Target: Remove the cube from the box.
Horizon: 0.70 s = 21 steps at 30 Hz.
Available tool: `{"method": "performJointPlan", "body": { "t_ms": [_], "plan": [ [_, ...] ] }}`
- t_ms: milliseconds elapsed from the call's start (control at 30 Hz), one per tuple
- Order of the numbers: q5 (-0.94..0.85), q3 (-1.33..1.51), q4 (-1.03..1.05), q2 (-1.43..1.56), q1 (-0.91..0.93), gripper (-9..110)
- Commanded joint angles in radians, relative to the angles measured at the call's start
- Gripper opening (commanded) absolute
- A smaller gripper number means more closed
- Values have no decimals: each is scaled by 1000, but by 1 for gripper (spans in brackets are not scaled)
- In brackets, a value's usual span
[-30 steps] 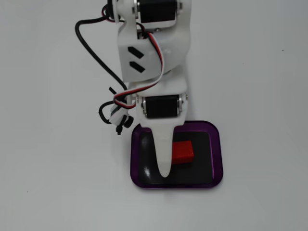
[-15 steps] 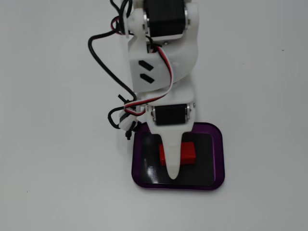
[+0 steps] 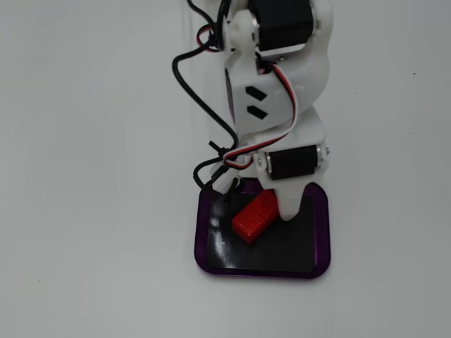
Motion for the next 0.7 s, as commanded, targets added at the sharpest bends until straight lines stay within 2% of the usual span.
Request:
{"method": "performJointPlan", "body": {
  "t_ms": [0, 200, 400, 500, 667],
  "plan": [
    [2, -17, 0, 11, 6, 0],
    [-6, -25, 11, 15, 8, 2],
    [-20, -26, 14, 17, 8, 17],
    [-77, -21, 46, 17, 0, 22],
    [-195, -26, 150, 18, -6, 24]
  ]
}}
